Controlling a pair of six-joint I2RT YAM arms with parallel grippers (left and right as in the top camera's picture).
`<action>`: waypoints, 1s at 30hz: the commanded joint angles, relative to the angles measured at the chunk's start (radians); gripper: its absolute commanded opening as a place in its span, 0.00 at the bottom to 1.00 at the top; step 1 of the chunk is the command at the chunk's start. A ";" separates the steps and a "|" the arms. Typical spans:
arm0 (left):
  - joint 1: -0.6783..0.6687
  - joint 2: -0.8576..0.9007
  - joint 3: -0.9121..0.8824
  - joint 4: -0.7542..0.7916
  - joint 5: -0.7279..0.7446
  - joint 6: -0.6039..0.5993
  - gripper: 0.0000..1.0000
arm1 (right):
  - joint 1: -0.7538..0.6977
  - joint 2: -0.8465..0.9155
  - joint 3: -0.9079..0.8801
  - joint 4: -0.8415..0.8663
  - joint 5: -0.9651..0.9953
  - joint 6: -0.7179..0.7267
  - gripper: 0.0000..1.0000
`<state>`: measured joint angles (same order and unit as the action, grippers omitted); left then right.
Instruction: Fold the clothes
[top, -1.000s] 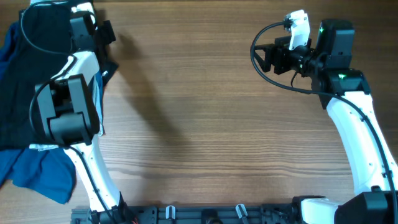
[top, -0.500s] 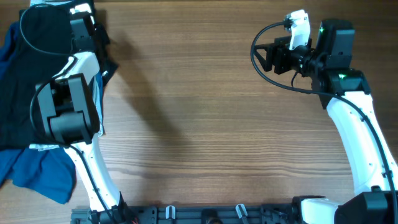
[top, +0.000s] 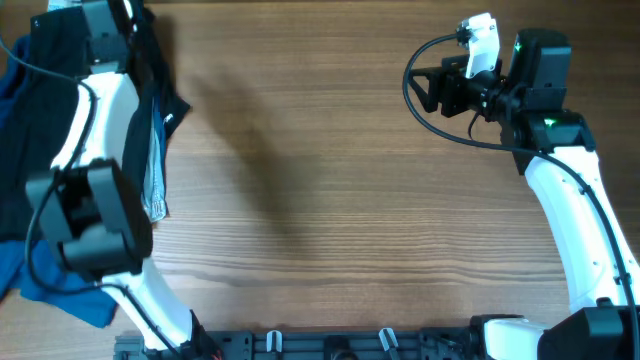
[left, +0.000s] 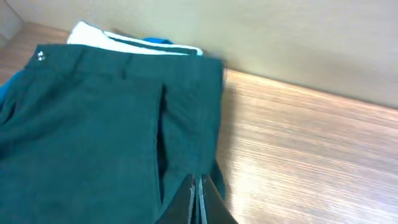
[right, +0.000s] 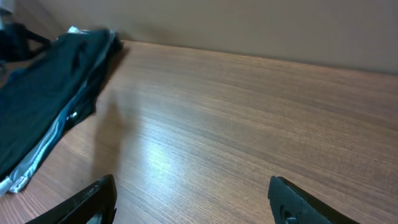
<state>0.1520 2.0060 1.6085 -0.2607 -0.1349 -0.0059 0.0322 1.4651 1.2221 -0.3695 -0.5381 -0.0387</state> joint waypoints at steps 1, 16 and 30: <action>-0.032 -0.051 0.010 -0.090 0.083 0.005 0.04 | 0.004 0.013 0.016 0.006 0.005 -0.010 0.79; 0.005 -0.086 0.009 -0.590 -0.039 -0.114 0.39 | 0.004 0.013 0.017 -0.017 -0.040 -0.011 0.79; 0.187 0.095 0.009 -0.390 0.035 -0.020 0.99 | 0.004 0.013 0.016 -0.037 -0.040 -0.011 0.82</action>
<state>0.3256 2.0373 1.6142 -0.6628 -0.1246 -0.0467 0.0322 1.4670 1.2221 -0.4053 -0.5541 -0.0391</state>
